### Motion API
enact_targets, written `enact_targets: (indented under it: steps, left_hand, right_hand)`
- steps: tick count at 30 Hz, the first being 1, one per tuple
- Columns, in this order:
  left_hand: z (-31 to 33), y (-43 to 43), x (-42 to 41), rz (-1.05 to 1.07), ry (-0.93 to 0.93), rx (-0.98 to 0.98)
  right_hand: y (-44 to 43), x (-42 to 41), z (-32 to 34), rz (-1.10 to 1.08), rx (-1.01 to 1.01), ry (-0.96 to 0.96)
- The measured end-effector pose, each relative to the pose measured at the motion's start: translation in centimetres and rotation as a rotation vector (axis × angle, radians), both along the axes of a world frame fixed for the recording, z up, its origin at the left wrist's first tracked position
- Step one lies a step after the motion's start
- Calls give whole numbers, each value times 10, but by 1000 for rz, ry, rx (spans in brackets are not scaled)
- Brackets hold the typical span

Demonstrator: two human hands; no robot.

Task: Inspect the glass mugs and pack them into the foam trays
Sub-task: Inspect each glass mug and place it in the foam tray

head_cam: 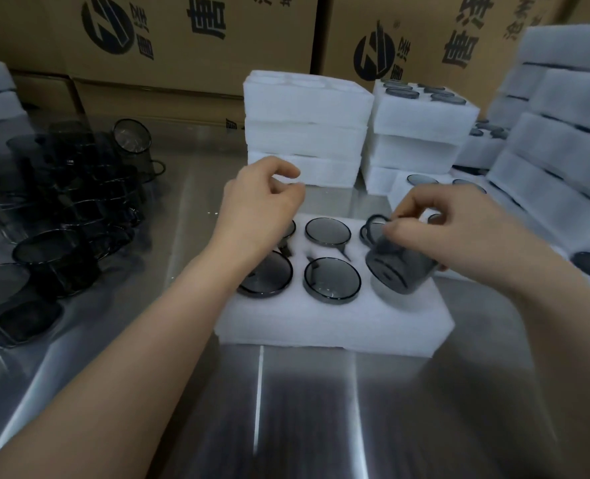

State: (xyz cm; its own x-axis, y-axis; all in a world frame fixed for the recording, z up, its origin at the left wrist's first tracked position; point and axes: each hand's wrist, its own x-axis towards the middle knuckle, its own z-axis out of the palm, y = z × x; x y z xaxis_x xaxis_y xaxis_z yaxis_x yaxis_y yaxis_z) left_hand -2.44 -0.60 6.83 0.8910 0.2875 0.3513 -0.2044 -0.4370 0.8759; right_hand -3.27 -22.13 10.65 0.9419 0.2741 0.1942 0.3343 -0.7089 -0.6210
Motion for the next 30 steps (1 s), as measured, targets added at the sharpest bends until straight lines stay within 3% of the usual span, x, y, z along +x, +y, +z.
enact_targets:
  steps: [5, 9, 14, 20, 25, 30]
  left_hand:
    - [-7, 21, 10, 82, 77, 13]
    - [-19, 29, 14, 36, 170, -58]
    - [-22, 37, 15, -64, 281, -221]
    - [-27, 44, 13, -126, 275, -550]
    - [-30, 47, 16, -20, 175, -609]
    - [-34, 48, 18, -43, 196, -617]
  right_hand:
    - [-4, -1, 2, 27, -201, 101]
    - [3, -4, -1, 37, -347, 45]
    - [3, -4, -4, 65, -341, 67]
    - [14, 0, -16, 49, -456, -81]
    - [19, 11, -25, 99, -336, -79]
    - [21, 17, -38, 171, -428, -80]
